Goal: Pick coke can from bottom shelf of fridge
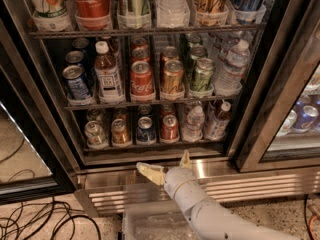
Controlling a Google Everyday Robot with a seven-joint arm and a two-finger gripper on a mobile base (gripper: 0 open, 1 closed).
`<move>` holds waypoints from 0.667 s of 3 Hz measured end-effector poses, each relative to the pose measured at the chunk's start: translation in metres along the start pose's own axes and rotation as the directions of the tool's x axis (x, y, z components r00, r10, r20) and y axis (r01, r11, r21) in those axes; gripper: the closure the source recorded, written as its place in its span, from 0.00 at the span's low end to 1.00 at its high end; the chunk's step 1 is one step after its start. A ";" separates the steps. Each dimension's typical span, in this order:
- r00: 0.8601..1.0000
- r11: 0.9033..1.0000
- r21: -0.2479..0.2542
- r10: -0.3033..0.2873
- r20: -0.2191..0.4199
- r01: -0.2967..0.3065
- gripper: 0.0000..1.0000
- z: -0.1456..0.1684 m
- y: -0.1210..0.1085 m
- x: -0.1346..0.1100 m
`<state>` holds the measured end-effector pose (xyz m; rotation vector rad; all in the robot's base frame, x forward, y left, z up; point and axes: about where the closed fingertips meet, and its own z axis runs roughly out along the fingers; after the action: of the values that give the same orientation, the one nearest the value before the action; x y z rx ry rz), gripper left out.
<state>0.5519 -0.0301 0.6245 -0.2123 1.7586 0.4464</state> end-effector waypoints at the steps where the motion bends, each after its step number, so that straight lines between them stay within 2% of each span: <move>1: 0.998 0.998 0.060 0.008 0.066 -0.012 0.00 0.012 -0.004 0.013; 2: 0.997 0.996 0.087 0.014 0.077 -0.020 0.00 0.012 -0.011 0.013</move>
Offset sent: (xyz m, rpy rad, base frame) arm 0.0083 0.0032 -0.0137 0.0170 -0.0443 -0.0624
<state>0.5638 -0.0337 0.6074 -0.1163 1.7017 0.3834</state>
